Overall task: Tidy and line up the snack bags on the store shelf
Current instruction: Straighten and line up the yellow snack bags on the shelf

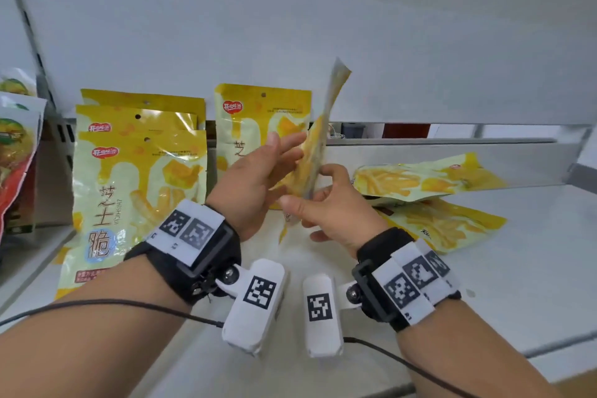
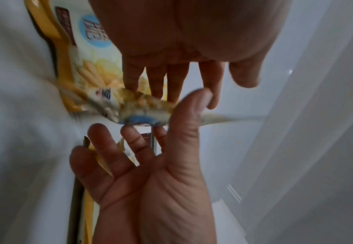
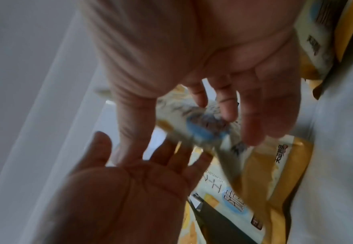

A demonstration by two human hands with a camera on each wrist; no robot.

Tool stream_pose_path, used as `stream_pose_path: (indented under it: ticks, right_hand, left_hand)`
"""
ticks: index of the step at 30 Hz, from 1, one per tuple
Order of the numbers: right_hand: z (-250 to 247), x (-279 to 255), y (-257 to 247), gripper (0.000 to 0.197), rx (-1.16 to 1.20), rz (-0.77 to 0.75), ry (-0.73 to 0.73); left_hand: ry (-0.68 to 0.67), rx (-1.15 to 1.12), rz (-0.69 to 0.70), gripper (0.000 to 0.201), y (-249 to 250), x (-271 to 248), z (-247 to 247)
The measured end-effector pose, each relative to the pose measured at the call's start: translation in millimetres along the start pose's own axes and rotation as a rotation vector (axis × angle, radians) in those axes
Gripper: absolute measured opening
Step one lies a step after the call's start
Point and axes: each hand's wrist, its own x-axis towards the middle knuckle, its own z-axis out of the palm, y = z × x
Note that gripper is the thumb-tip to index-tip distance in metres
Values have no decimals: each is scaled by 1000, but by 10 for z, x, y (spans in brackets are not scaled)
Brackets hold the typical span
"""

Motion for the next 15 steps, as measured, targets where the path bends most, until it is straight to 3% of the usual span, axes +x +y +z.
stream_pose_path:
  ticks: [4,6,9,12,14,15]
  right_hand:
    - [-134,-57,-54,31,17,-43,197]
    - [-246,-55,-32,24,112,0,285]
    - [-443,-27,-13,18,305,67,415]
    - [-626,6,-46,13,600,124,509]
    - [-721,38,-41,9,588,149,576]
    - [-775,79,-1,17,517,165,608]
  left_hand:
    - [-149,-79,-12,68,104,73,317]
    - [-121,-79,-6,69,124,108,433]
    - [59,-60,25,52,139,164,454]
    - [285,196,19,27,76,257,259]
    - [370,340,-38,30,12,304,90]
    - [398,395,-79,38,-21,322,16]
